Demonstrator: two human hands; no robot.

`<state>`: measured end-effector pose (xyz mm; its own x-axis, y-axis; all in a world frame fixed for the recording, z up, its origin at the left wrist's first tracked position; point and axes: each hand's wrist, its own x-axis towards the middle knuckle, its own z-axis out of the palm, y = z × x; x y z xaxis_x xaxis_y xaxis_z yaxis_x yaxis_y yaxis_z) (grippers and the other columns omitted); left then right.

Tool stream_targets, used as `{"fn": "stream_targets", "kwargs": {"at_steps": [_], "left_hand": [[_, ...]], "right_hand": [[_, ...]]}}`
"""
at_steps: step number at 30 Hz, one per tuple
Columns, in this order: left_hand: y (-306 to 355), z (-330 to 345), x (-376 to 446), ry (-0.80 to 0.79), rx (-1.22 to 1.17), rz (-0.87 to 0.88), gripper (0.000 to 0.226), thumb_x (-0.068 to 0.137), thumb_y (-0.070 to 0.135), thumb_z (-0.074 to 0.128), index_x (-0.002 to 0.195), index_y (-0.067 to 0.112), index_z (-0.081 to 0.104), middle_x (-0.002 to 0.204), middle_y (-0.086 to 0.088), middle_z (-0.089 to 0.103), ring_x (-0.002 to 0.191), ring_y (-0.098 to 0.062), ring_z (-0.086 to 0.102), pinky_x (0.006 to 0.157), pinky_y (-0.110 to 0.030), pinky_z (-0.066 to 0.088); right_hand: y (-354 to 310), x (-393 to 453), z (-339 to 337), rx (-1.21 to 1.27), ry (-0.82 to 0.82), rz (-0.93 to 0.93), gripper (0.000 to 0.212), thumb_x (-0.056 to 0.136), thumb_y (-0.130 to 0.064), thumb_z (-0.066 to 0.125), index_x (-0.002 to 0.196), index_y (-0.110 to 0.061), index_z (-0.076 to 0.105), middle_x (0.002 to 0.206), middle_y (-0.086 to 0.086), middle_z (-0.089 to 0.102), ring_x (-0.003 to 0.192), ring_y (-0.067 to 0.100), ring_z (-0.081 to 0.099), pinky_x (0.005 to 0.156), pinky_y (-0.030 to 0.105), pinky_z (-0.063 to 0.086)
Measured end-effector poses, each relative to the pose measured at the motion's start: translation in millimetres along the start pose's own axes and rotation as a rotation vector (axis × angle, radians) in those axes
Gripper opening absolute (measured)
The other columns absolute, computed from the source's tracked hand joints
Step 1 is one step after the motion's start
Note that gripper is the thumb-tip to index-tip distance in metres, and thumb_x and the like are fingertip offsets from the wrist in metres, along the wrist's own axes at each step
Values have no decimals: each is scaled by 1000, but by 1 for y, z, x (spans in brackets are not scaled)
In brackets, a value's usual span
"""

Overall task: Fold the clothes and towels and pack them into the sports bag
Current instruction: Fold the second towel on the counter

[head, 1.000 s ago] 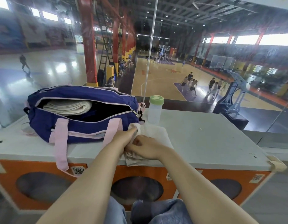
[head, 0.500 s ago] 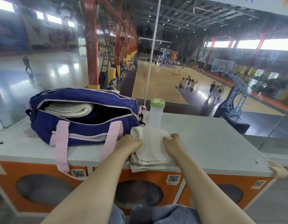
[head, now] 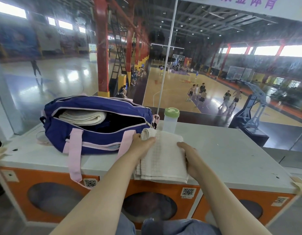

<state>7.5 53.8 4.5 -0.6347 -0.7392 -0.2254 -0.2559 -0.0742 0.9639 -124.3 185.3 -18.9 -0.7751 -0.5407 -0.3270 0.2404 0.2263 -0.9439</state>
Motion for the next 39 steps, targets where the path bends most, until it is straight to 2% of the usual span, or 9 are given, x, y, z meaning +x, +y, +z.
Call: {"fn": "stream_targets", "kwargs": {"at_steps": [2, 6, 9, 15, 20, 26, 29, 33, 39], "left_hand": [[2, -7, 1, 25, 4, -13, 76, 85, 53, 62, 142, 15, 30, 130, -4, 54, 109, -24, 56, 80, -31, 42], [5, -32, 3, 81, -63, 53, 59, 78, 63, 60, 120, 23, 54, 110, 0, 65, 96, -20, 62, 86, -38, 51], [6, -59, 3, 133, -112, 79, 51, 80, 56, 63, 118, 23, 52, 110, -1, 66, 96, -23, 65, 88, -46, 54], [4, -124, 12, 240, -107, 120, 33, 93, 38, 57, 119, 19, 54, 109, -4, 68, 89, -21, 66, 71, -36, 54], [16, -166, 32, 274, 189, 164, 49, 84, 41, 53, 131, 29, 47, 124, 3, 59, 109, -23, 57, 94, -47, 49], [30, -179, 60, 169, 489, 96, 57, 88, 21, 51, 142, 23, 34, 128, -6, 53, 110, -24, 51, 90, -38, 45], [35, -181, 75, 179, 770, 153, 54, 88, 32, 54, 138, 18, 40, 117, -4, 55, 101, -22, 53, 83, -34, 44], [42, -176, 93, 298, 931, 283, 52, 89, 47, 49, 131, 16, 50, 131, -14, 52, 120, -32, 48, 99, -39, 41], [50, -180, 122, 236, 778, 446, 41, 99, 34, 40, 138, 23, 43, 134, -12, 55, 118, -31, 53, 94, -38, 43]], "right_hand": [[-2, -1, 4, 49, -27, -18, 42, 85, -47, 67, 110, -13, 63, 104, 8, 73, 98, 28, 69, 91, 47, 53], [-11, -6, 23, 22, -74, -95, 52, 82, -56, 67, 117, -19, 57, 108, 5, 73, 98, 25, 70, 90, 48, 55], [-22, -12, 45, -69, -90, -195, 47, 88, -51, 62, 121, -18, 52, 112, 4, 68, 99, 22, 68, 87, 45, 56], [-54, -17, 113, -344, -65, -418, 35, 86, -49, 60, 109, -25, 51, 105, -3, 63, 95, 16, 62, 87, 42, 54], [-75, -5, 162, -520, -85, -440, 54, 90, -45, 54, 137, -21, 40, 124, 3, 54, 113, 27, 51, 99, 44, 44], [-95, 14, 185, -830, -148, -488, 38, 96, -19, 48, 132, -5, 48, 122, 13, 60, 109, 32, 56, 93, 39, 45], [-92, 22, 191, -974, -158, -565, 52, 95, -17, 46, 145, -15, 33, 133, 11, 56, 117, 31, 55, 91, 32, 41], [-86, 30, 201, -1083, -150, -676, 36, 94, -11, 44, 129, -16, 44, 126, 12, 52, 112, 33, 54, 78, 33, 36], [-90, 43, 214, -1152, -171, -766, 45, 94, -11, 46, 137, -23, 42, 126, 11, 48, 110, 34, 56, 79, 33, 37]]}}
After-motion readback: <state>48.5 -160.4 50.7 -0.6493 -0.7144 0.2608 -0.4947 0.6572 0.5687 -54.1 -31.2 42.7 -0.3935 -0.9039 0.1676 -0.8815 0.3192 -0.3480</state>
